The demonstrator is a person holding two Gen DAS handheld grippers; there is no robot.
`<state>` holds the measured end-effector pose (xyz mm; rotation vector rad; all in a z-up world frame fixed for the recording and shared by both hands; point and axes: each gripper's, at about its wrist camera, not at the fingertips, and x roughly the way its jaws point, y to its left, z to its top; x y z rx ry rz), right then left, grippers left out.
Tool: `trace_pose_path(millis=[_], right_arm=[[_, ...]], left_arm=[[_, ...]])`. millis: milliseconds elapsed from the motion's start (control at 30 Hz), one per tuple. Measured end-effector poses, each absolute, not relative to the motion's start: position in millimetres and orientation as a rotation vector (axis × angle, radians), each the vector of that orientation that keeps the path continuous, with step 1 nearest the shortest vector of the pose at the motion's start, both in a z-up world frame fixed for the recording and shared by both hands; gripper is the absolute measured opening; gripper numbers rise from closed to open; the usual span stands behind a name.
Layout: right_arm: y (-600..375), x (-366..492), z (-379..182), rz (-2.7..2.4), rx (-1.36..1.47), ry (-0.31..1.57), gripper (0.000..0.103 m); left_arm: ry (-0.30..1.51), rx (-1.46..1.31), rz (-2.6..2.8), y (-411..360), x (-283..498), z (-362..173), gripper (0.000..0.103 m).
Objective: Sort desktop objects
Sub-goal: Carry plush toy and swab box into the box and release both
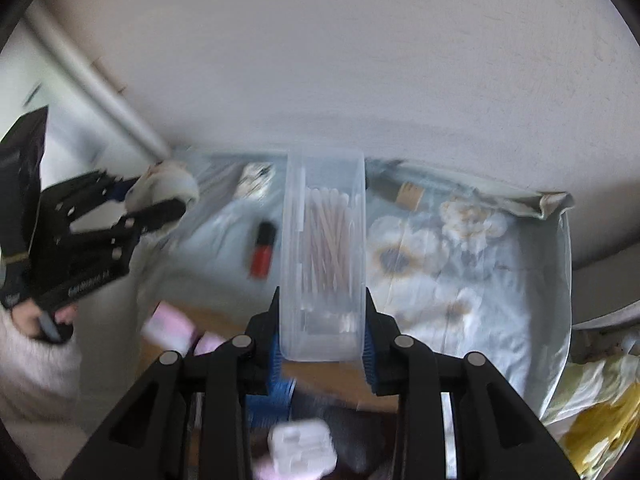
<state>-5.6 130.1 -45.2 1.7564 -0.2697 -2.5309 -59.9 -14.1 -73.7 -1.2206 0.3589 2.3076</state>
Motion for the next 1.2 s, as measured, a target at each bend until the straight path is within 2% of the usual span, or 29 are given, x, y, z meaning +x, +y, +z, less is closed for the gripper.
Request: trace_pose_path(millis=[200, 400, 767, 1200], right_arm=[[112.5, 33.6, -50.5, -2.46, 1.729, -0.204, 0.029], [101.3, 60.9, -68.1, -2.382, 1.739, -0.208, 0.029], [85.7, 95.4, -103.5, -2.228, 1.801, -0.257, 0.029], [77.9, 103.4, -119.5, -2.138, 1.805, -0.292, 0.03]], left_arm=[[0.285, -1.165, 2.36, -21.2, -7.5, -52.8, 0.034], [0.295, -1.195, 2.344, -11.6, 28.9, -47.8, 0.034], [0.285, -1.358, 2.263, 9.6, 75.2, -110.6, 0.034], [0.296, -1.435, 2.252, 15.2, 89.5, -132.5, 0.034]])
